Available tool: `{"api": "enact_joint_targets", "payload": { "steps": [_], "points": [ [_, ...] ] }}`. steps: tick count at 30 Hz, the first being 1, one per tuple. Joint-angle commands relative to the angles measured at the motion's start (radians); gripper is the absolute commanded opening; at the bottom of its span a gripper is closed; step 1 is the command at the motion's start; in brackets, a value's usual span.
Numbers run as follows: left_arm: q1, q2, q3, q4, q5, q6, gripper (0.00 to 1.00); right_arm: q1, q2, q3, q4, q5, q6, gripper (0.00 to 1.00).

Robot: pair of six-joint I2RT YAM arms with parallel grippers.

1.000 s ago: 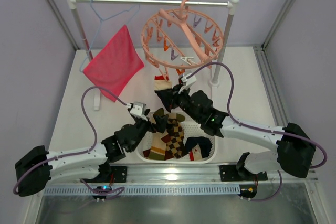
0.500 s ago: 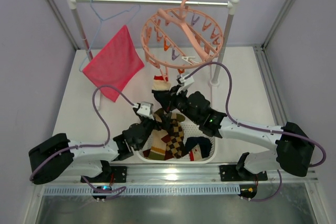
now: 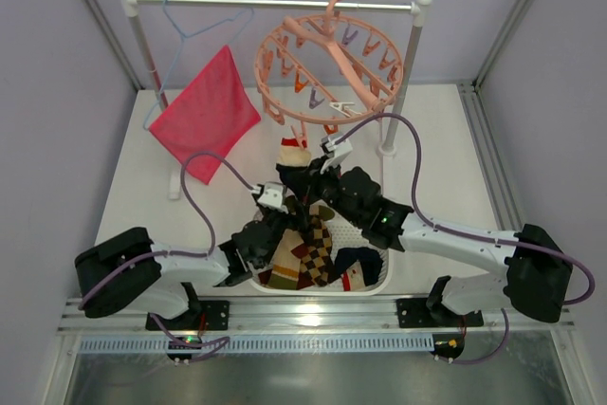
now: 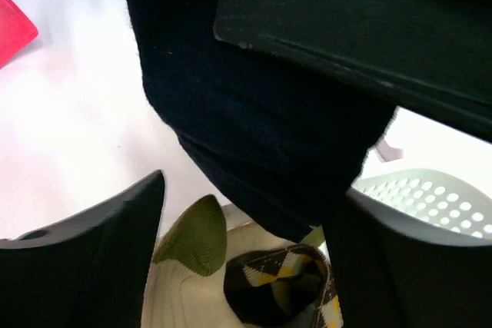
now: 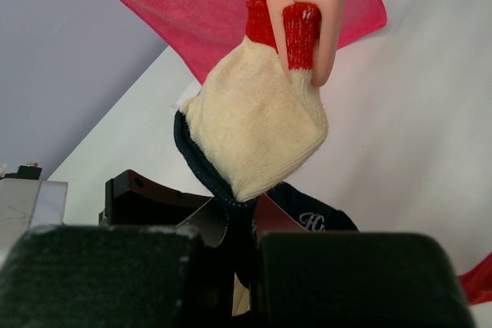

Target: Remove the socks clipped to the hanger

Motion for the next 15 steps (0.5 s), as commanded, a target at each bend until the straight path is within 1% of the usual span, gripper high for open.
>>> {"api": "enact_joint_targets", "payload": {
  "steps": [1, 2, 3, 5, 8, 9, 15],
  "points": [
    [0.001, 0.029, 0.047, 0.100, -0.079, 0.029, 0.70, 0.013, -0.050, 0.025, 0.017, 0.002, 0.016, 0.04],
    [0.002, 0.036, 0.049, 0.103, -0.085, 0.032, 0.65, 0.013, -0.056, 0.022, 0.015, 0.002, 0.015, 0.04],
    [0.001, 0.049, 0.050, 0.115, -0.090, 0.040, 0.55, 0.013, -0.061, 0.018, 0.015, 0.000, 0.016, 0.04],
    [0.002, 0.065, 0.055, 0.127, -0.100, 0.047, 0.47, 0.013, -0.076, 0.011, 0.013, -0.001, 0.018, 0.04],
    [0.001, 0.092, 0.060, 0.155, -0.108, 0.055, 0.15, 0.013, -0.087, 0.001, 0.009, 0.000, 0.016, 0.04],
    [0.002, 0.097, 0.060, 0.160, -0.111, 0.046, 0.00, 0.013, -0.088, 0.001, 0.004, 0.002, 0.013, 0.04],
    [0.001, 0.100, 0.047, 0.170, -0.110, 0.030, 0.00, 0.013, -0.096, -0.009, -0.008, 0.008, 0.004, 0.04]
  ]
}}
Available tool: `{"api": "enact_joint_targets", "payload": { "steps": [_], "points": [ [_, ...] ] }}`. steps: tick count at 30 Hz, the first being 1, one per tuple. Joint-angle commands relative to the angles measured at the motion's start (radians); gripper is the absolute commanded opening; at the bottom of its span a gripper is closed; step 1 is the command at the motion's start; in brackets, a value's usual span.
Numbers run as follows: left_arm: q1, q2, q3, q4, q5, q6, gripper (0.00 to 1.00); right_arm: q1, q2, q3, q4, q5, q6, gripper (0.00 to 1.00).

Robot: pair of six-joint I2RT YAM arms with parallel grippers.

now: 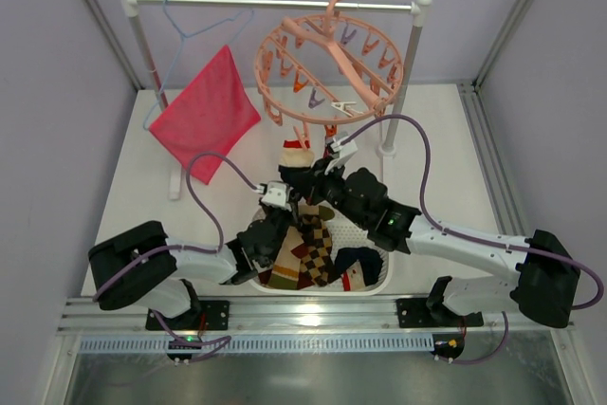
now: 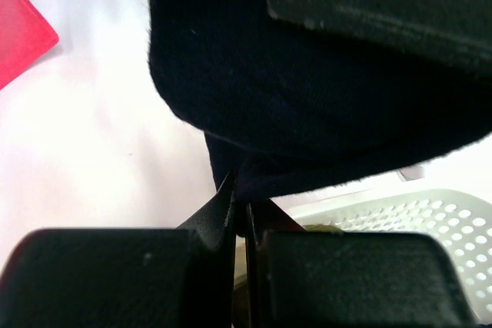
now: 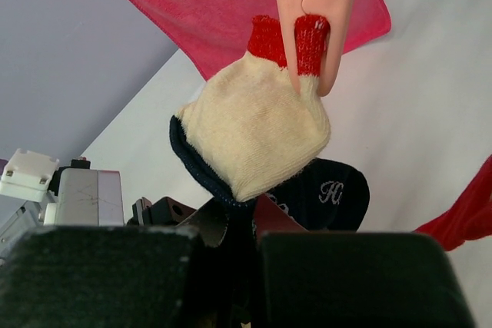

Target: Remove the socks clipped to the hanger

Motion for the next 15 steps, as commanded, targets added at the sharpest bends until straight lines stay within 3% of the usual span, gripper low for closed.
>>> {"api": "enact_joint_targets", "payload": {
  "steps": [1, 12, 14, 15],
  "points": [
    [0.001, -0.007, 0.009, 0.082, -0.046, -0.014, 0.00, 0.006, -0.034, -0.008, 0.025, 0.011, -0.001, 0.04],
    [-0.010, -0.070, -0.054, 0.108, -0.054, -0.031, 0.01, 0.006, -0.029, -0.009, 0.025, 0.019, -0.001, 0.04],
    [-0.011, -0.080, -0.066, 0.102, -0.053, -0.034, 0.00, 0.006, -0.029, -0.006, 0.008, 0.024, -0.001, 0.17],
    [-0.011, -0.087, -0.066, 0.092, -0.051, -0.043, 0.00, 0.006, -0.031, -0.005, 0.002, 0.030, -0.004, 0.32]
  ]
}}
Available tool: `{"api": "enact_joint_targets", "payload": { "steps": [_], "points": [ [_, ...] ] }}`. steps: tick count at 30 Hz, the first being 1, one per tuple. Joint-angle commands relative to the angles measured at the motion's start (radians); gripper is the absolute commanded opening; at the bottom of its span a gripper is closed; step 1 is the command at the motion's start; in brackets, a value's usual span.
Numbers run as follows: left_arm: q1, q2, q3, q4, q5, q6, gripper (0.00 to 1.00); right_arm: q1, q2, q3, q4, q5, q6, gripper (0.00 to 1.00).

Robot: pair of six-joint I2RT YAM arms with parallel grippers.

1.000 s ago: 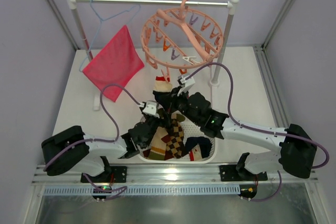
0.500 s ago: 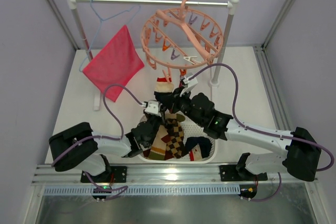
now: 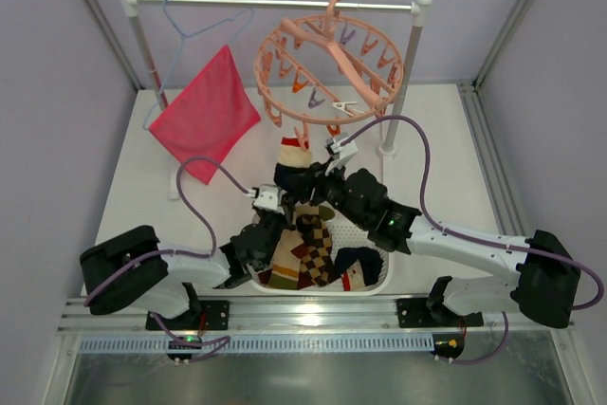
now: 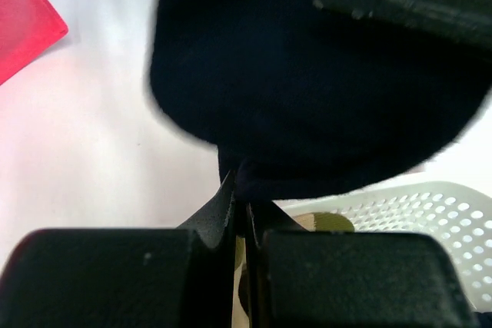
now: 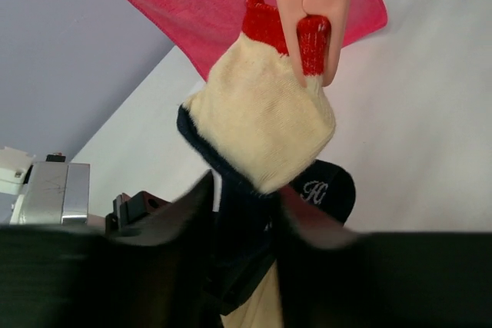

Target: Remove the socks clipped to the hanger

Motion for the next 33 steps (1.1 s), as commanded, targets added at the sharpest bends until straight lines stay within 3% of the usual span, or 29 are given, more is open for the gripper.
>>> {"api": "enact_joint_targets", "payload": {
  "steps": [1, 2, 3, 6, 11, 17, 22, 33],
  "points": [
    [-0.005, -0.049, -0.015, 0.046, -0.035, -0.025, 0.01, 0.006, -0.032, 0.006, -0.004, 0.032, -0.006, 0.47],
    [-0.005, -0.054, -0.015, 0.035, -0.033, -0.030, 0.00, 0.006, -0.037, 0.006, -0.011, 0.033, -0.009, 0.68],
    [-0.005, -0.060, -0.013, 0.020, -0.033, -0.036, 0.00, 0.006, -0.043, 0.009, -0.022, 0.036, -0.018, 0.76],
    [-0.006, -0.089, -0.015, -0.035, -0.036, -0.045, 0.00, 0.006, -0.093, 0.000, -0.073, 0.030, -0.040, 0.83],
    [-0.017, -0.183, -0.024, -0.155, -0.038, -0.080, 0.00, 0.006, -0.210, -0.011, -0.189, 0.075, -0.080, 0.86],
    [-0.029, -0.309, -0.012, -0.311, -0.001, -0.112, 0.01, 0.006, -0.259, -0.014, -0.178, 0.090, -0.112, 0.86],
    [-0.050, -0.395, -0.002, -0.459, 0.027, -0.139, 0.00, 0.006, -0.149, 0.098, -0.234, 0.087, -0.153, 0.86],
    [-0.055, -0.445, -0.015, -0.526, 0.056, -0.172, 0.00, 0.006, 0.005, 0.360, -0.333, 0.188, -0.267, 0.86]
  ]
}}
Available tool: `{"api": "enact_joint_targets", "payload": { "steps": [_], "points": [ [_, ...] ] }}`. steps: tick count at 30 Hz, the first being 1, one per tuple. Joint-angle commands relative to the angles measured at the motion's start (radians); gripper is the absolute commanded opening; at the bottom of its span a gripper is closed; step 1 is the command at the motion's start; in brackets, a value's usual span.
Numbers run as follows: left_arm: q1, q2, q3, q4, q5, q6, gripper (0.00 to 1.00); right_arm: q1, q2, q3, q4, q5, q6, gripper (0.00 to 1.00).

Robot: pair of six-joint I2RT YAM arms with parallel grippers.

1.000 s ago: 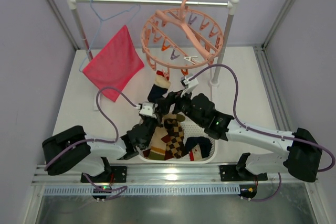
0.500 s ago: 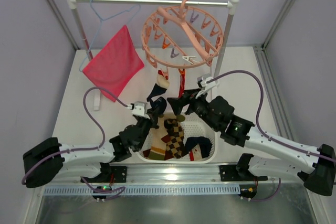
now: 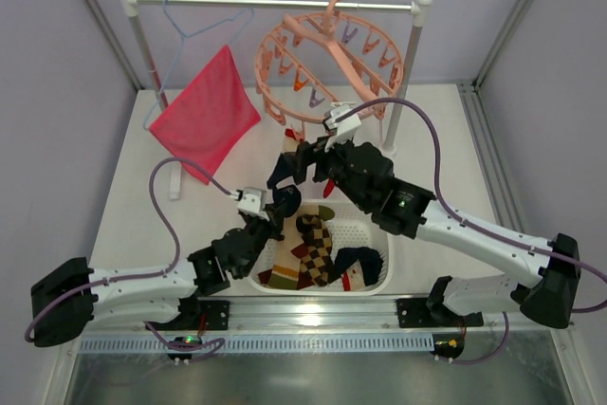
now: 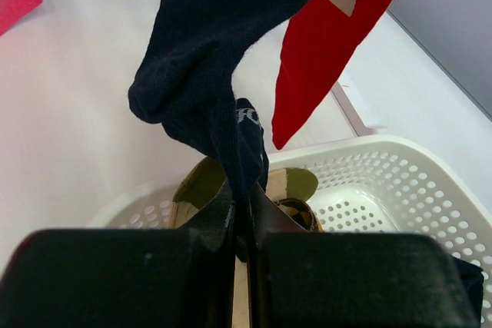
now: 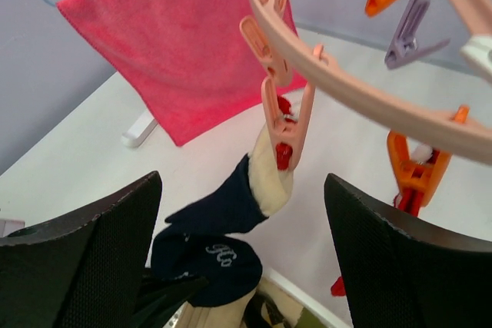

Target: Remove the socks clipped to the hanger

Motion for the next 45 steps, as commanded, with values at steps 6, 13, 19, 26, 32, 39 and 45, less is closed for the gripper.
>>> {"api": "enact_joint_targets", "payload": {
  "steps": [6, 13, 19, 26, 32, 39, 45],
  "points": [
    [-0.006, -0.041, 0.006, -0.030, 0.019, -0.024, 0.00, 0.006, 0.107, 0.193, -0.083, 0.122, -0.100, 0.86],
    [-0.006, -0.073, -0.002, -0.053, 0.013, -0.025, 0.00, 0.006, 0.176, 0.255, -0.110, 0.196, -0.110, 0.86],
    [-0.007, -0.094, -0.006, -0.060, 0.014, -0.030, 0.01, 0.006, 0.236, 0.302, -0.102, 0.239, -0.140, 0.86],
    [-0.007, -0.090, -0.005, -0.063, 0.020, -0.030, 0.00, 0.004, 0.302, 0.353, -0.105, 0.279, -0.150, 0.84],
    [-0.007, -0.096, -0.006, -0.065, 0.027, -0.031, 0.01, 0.006, 0.327, 0.374, -0.123, 0.338, -0.143, 0.73],
    [-0.007, -0.110, -0.009, -0.069, 0.031, -0.033, 0.00, 0.004, 0.345, 0.390, -0.136, 0.381, -0.130, 0.66],
    [-0.007, -0.116, -0.012, -0.077, 0.036, -0.037, 0.00, 0.003, 0.376, 0.414, -0.143, 0.392, -0.127, 0.60]
  ]
}}
